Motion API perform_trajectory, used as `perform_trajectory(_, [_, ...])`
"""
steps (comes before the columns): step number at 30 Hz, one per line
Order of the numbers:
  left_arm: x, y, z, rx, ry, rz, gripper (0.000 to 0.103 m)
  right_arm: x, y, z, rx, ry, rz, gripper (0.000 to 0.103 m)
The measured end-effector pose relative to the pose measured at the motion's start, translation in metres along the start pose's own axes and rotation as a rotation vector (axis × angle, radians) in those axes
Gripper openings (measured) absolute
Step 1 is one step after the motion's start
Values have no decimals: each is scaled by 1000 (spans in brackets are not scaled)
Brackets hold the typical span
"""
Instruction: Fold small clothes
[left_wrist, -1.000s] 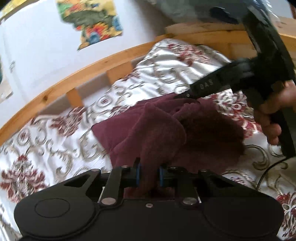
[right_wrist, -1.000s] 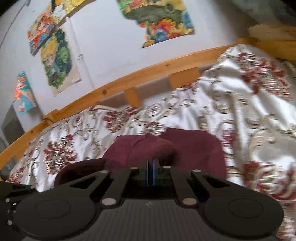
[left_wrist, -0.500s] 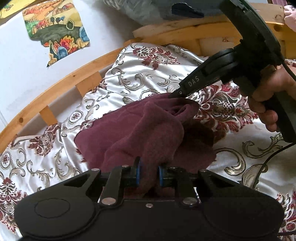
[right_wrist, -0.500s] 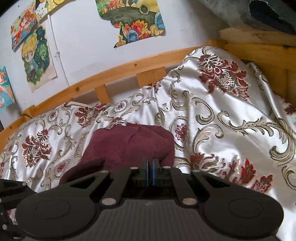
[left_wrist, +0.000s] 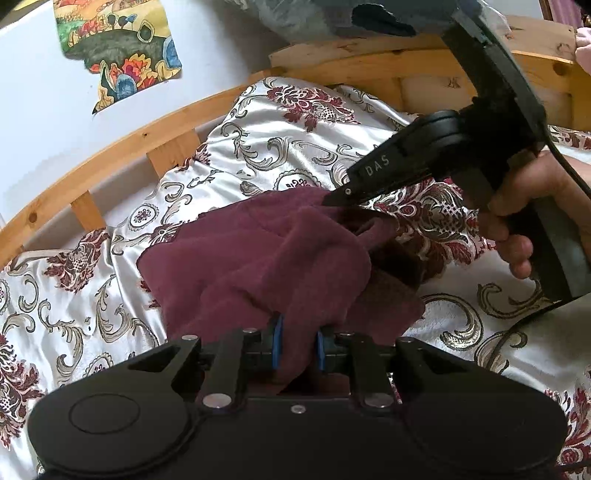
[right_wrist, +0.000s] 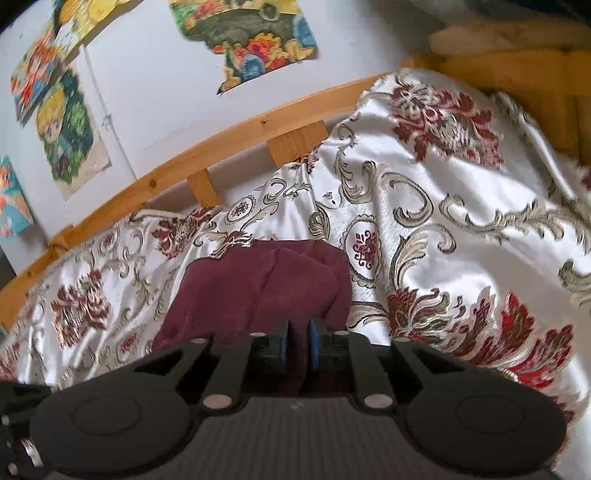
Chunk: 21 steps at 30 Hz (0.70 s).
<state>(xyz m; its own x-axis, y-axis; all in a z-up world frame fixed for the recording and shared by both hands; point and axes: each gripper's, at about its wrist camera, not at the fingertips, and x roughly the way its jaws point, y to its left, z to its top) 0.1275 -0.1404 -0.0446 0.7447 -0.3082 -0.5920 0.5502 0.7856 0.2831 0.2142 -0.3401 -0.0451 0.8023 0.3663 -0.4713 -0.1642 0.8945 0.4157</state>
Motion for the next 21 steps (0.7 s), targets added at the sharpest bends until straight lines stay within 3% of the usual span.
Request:
perform_trajectory(3, [0,-1,0,4,-1,4,20,5,-3,0,22,-7,-1,21])
perform_trajectory(5, [0,-1,0,5,-1,5,20,5,-3,-1,22,-23,-5,7])
perform_trajectory(12, [-1,-2,2,17,-8,-43,19,-7,8,7,-83,-104,-91,6])
perform_trajectory(21, [4,-15,0,64,5,-40,21,4,-9,0,-36,-54,-97,6])
